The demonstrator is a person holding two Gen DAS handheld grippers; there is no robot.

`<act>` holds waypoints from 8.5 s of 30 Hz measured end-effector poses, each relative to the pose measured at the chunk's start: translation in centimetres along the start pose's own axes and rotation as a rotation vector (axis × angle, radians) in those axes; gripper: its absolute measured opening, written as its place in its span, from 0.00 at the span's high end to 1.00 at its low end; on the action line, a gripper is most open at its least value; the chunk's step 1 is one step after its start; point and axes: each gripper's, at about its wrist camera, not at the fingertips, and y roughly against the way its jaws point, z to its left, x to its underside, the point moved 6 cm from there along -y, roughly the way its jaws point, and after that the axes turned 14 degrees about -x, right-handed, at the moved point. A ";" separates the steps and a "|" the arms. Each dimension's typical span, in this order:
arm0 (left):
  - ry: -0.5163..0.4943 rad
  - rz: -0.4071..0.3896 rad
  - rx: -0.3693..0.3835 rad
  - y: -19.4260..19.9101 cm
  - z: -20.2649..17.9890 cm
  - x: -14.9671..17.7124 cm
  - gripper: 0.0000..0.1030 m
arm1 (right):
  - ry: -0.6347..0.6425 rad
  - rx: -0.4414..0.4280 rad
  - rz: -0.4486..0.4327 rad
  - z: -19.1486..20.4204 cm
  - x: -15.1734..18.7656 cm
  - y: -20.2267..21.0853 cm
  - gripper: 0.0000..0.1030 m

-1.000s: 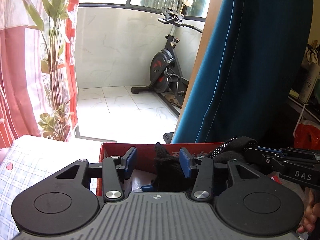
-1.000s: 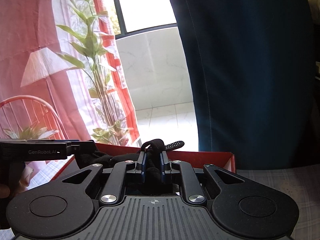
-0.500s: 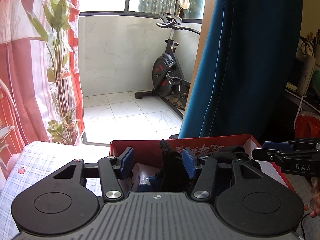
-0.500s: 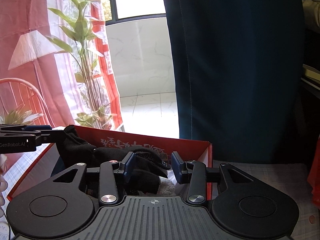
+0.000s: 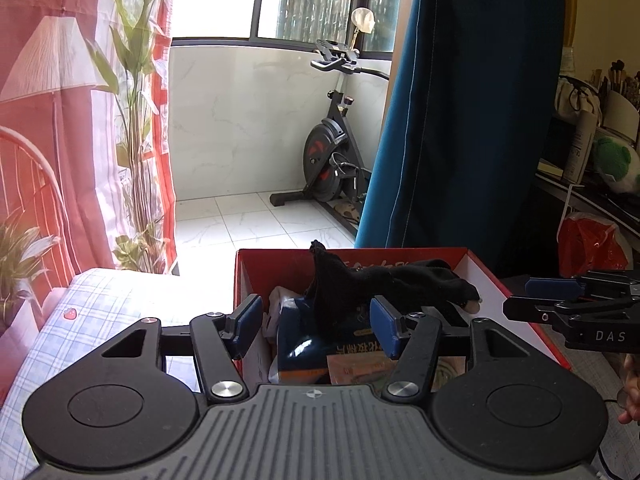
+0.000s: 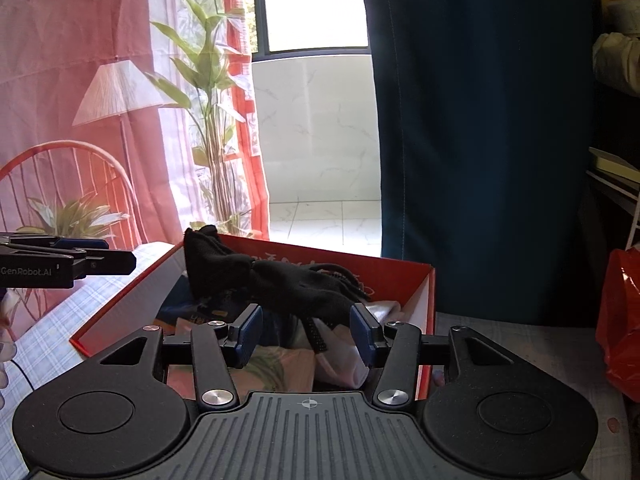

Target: Organize soft objects

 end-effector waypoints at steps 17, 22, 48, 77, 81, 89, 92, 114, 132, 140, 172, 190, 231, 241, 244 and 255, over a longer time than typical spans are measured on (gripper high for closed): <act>-0.043 0.137 0.034 5.6 1.7 14.3 0.35 | -0.067 -0.044 0.053 5.6 13.3 7.3 0.55; -0.068 0.171 0.018 5.2 1.8 16.9 0.35 | -0.101 0.000 0.144 6.3 19.0 8.2 0.52; -0.092 0.215 -0.056 3.6 1.2 20.6 0.06 | -0.077 0.060 0.169 4.6 21.6 4.7 0.65; -0.057 0.235 -0.070 3.4 1.7 21.8 0.00 | -0.082 0.076 0.110 5.6 22.8 6.2 0.46; -0.059 0.238 -0.067 3.4 1.7 21.8 0.00 | -0.087 0.081 0.112 5.5 22.8 6.2 0.45; -0.059 0.251 -0.034 3.8 1.6 21.6 0.02 | -0.104 0.068 0.112 5.4 22.9 6.2 0.46; -0.077 0.239 -0.006 4.2 1.1 21.6 0.14 | -0.105 0.046 0.114 5.7 22.9 6.2 0.52; -0.064 0.137 0.096 6.2 0.9 18.3 0.70 | -0.043 -0.066 0.019 7.2 19.5 7.6 0.90; -0.054 0.003 0.124 2.1 -1.5 2.1 0.70 | 0.146 -0.016 -0.113 3.7 2.2 4.3 0.90; -0.135 0.094 0.094 -2.5 -2.7 2.7 0.70 | 0.053 -0.008 0.011 0.9 2.2 -1.1 0.91; -0.203 0.168 0.069 -5.1 -3.1 1.8 0.05 | -0.167 -0.009 0.257 -1.5 4.5 -6.3 0.74; -0.139 -0.035 -0.079 3.6 -1.3 -0.7 0.00 | -0.082 0.041 0.081 2.3 1.3 2.4 0.01; -0.043 -0.163 -0.226 20.4 0.6 -1.6 0.00 | -0.077 0.144 -0.195 12.2 0.0 20.0 0.00; -0.027 -0.152 -0.238 20.3 0.9 -1.3 0.00 | -0.073 0.156 -0.193 12.3 0.2 19.9 0.00; -0.025 -0.150 -0.239 20.2 0.9 -1.3 0.00 | -0.076 0.154 -0.194 12.3 0.2 19.9 0.00; -0.020 -0.149 -0.243 20.5 0.8 -1.2 0.00 | -0.071 0.157 -0.197 12.4 0.3 20.0 0.00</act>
